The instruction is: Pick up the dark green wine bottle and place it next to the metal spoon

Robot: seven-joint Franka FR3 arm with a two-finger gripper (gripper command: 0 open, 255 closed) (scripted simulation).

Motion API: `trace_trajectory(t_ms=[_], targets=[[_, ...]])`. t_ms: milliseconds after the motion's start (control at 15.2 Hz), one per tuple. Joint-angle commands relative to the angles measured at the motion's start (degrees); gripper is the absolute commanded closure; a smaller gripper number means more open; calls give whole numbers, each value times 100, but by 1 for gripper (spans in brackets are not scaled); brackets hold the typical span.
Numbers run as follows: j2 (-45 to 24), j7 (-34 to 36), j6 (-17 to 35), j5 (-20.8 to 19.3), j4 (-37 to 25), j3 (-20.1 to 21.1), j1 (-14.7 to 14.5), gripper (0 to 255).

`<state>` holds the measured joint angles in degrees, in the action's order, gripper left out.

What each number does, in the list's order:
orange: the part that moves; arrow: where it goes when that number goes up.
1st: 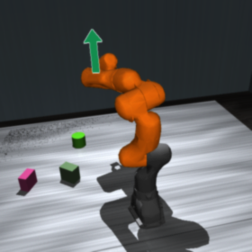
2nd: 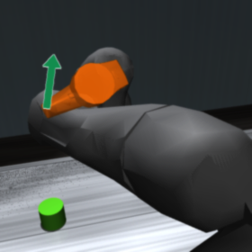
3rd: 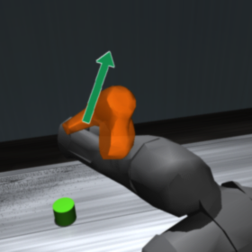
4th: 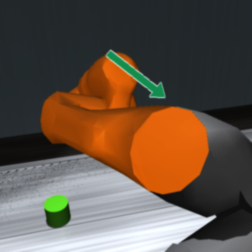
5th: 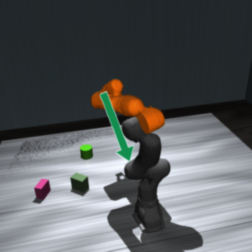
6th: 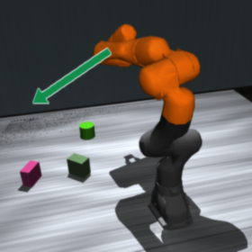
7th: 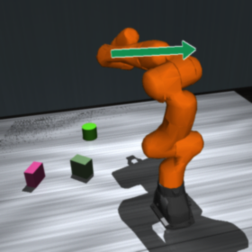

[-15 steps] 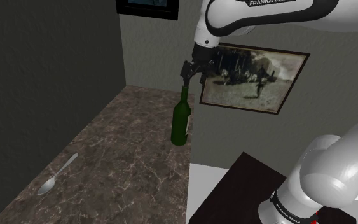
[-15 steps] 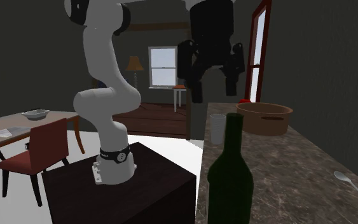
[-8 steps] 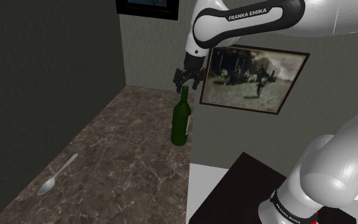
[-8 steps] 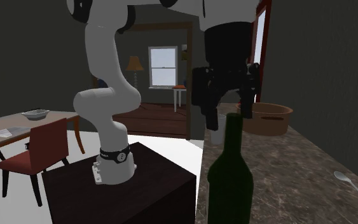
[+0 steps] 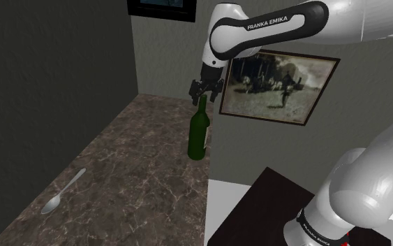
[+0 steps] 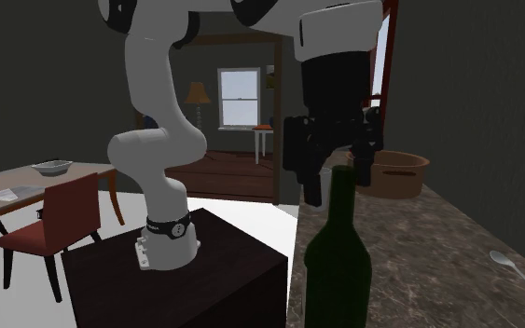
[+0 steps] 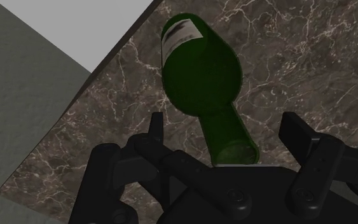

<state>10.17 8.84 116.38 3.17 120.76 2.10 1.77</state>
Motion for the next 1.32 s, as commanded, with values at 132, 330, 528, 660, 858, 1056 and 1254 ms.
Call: trace_trajectory(t_ms=[132, 330, 528, 660, 858, 1056, 1254], targets=[[0, 0, 1, 0, 1, 0, 0, 0], [0, 0, 1, 0, 1, 0, 0, 255], [-1, 0, 0, 0, 0, 0, 0, 255], [0, 0, 0, 0, 0, 0, 0, 255], [13, 3, -75, -2, -62, -1, 1, 255], [44, 12, -305, -6, -261, -3, 2, 255], [65, 22, -535, -10, -471, -5, 4, 255]])
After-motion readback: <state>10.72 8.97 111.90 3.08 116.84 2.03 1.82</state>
